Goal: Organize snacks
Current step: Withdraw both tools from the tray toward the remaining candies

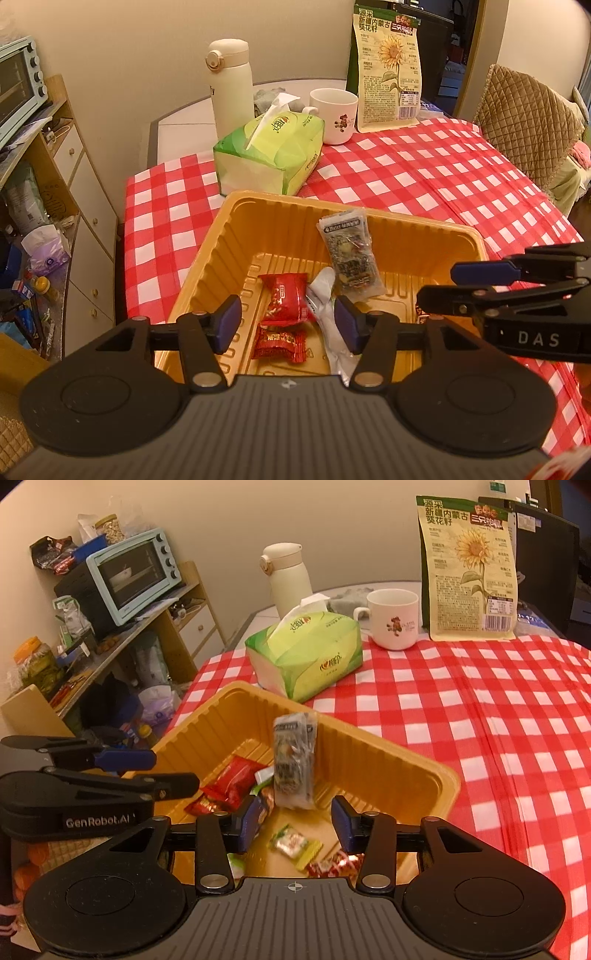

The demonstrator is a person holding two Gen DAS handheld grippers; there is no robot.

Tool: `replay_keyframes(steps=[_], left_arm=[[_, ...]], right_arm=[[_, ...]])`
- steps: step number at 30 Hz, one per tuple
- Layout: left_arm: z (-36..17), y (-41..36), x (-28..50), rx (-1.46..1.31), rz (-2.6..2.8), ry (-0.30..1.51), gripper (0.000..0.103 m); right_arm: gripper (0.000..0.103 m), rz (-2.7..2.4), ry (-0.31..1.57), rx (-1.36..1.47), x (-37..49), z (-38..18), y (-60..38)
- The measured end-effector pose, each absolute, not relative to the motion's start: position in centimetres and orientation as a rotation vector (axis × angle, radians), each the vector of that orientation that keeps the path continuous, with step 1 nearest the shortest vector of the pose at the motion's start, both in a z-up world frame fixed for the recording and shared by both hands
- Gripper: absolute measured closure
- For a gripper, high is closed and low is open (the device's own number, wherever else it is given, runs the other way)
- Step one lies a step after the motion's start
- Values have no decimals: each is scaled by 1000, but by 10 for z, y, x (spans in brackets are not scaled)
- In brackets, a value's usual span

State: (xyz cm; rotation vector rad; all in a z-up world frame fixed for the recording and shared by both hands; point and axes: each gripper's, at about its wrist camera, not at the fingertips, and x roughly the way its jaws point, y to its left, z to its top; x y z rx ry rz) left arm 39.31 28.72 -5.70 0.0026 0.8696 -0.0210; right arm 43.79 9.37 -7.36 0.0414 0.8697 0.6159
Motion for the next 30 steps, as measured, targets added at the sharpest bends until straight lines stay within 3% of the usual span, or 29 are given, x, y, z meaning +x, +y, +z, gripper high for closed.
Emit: replay_keyframes(steps=[6,22,30], left_arm=[[-46,283,381,3,-16,848,45],[-13,259,325,-7,-1,799,26],[1,239,279,-26,23,791,23]], right_arm=[[55,624,861,38,423,-67,88],[26,621,802,42,365,-36,56],[20,634,790,57,326,-24,23]])
